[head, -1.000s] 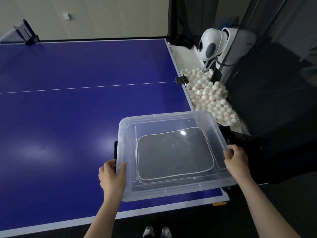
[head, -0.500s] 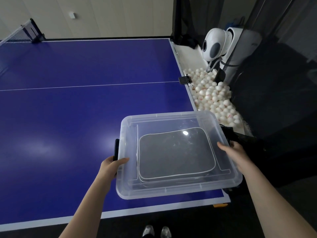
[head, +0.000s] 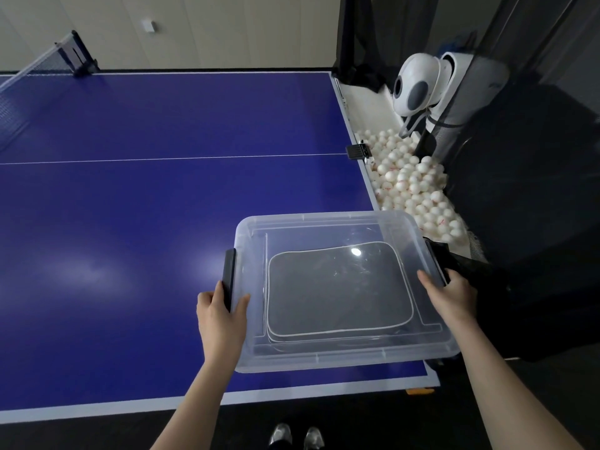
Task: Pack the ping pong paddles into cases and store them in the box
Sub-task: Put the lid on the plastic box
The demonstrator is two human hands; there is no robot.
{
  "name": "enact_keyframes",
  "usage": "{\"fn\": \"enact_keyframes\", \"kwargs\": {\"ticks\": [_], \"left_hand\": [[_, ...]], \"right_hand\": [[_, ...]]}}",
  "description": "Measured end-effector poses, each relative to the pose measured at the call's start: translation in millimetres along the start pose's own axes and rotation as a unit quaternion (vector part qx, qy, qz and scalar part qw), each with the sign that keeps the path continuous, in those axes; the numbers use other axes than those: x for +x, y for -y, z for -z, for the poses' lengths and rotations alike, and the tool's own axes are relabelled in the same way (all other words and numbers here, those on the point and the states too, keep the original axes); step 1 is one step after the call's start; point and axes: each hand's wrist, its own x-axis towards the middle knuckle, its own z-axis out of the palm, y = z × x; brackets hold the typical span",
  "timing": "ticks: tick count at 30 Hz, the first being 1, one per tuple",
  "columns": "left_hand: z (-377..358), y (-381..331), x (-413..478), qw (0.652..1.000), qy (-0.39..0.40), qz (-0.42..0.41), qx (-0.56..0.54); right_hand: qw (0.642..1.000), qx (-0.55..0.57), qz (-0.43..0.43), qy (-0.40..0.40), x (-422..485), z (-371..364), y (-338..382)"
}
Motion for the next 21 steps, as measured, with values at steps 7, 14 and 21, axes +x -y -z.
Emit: {"fn": "enact_keyframes", "kwargs": {"ticks": [7, 14, 21], "left_hand": [[0.1, -2.6, -2.3, 0.999, -0.012, -0.023, 0.04], [-1.1, -4.0, -2.1, 0.994, -0.015, -0.055, 0.089], [0.5, -8.2, -4.1, 0.989, 0.0, -0.079, 0.125]], "right_hand": [[0.996, -0.074, 0.027, -0.028, -5.3, -3.0, 3.7], [0.988, -0.121, 0.075, -0.062, -11.3, -7.3, 7.5], [0.984, -0.14, 0.087, -0.061, -13.5, -8.1, 8.3]]}}
